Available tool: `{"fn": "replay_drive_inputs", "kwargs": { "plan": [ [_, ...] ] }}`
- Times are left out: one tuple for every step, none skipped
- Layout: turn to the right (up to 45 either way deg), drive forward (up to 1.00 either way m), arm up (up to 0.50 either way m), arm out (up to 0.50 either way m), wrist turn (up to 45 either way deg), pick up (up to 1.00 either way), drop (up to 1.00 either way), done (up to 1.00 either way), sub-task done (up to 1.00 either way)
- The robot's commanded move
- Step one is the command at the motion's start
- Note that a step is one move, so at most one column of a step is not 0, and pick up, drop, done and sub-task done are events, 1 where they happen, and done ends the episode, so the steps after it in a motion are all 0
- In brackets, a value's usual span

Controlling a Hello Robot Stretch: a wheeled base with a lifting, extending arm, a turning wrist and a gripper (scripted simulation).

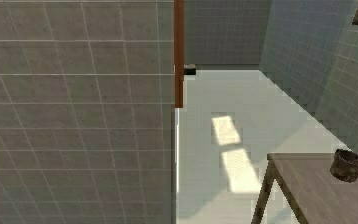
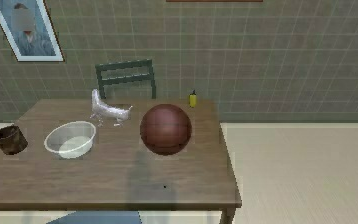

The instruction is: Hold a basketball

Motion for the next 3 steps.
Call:
{"fn": "replay_drive_inputs", "kwargs": {
  "plan": [
    [0.0,0.0,0.5,0.0,0.0,0.0,0.0,0.0,0.0],
    [0.0,0.0,0.38,0.0,0.0,0.0,0.0,0.0,0.0],
    [0.0,0.0,0.0,0.3,0.0,0.0,0.0,0.0,0.0]
  ]
}}
